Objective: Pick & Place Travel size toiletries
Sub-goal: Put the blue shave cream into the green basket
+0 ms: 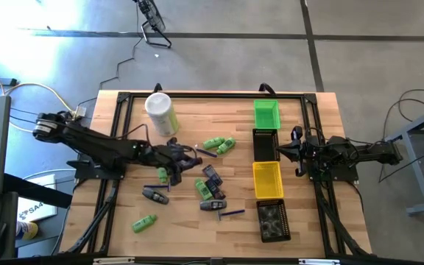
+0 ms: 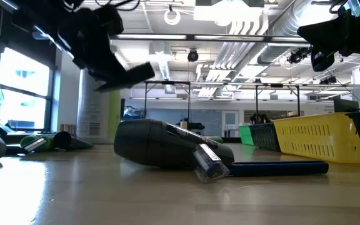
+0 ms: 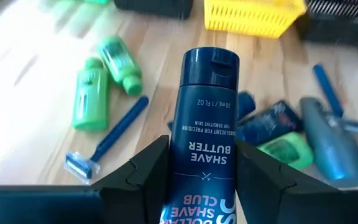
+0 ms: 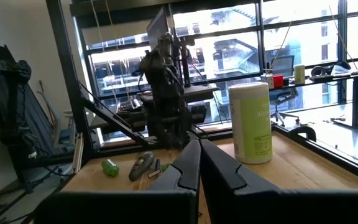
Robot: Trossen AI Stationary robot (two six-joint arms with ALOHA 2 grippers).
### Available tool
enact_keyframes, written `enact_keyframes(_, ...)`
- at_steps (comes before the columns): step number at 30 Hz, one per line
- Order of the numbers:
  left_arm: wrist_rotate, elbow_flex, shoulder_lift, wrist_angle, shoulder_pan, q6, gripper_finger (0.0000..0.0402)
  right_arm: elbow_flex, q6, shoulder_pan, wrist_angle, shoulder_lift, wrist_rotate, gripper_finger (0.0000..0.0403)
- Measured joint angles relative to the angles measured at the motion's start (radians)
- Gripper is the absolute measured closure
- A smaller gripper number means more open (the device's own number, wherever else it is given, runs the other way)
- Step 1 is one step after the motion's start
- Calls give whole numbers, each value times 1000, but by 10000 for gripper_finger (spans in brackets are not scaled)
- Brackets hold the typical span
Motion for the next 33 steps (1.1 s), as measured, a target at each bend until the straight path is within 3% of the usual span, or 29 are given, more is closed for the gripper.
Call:
enact_keyframes(5, 0, 0, -48, 106, 0, 5, 247, 0, 0, 0, 31, 0, 0, 399)
enact_keyframes(9, -12, 0, -54, 294, 0, 73, 247, 0, 0, 0, 90, 0, -2, 399)
enact_keyframes(17, -17, 1, -54, 558, 0, 154, 247, 0, -65, 0, 294, 61, -90, 399)
enact_keyframes(25, -105, 2, -51, 585, 1, 150, 247, 1, -104, 0, 527, 274, -70, 399)
enact_keyframes(33, -120, 2, -42, 581, 1, 150, 247, 1, -106, 0, 746, 524, -30, 399)
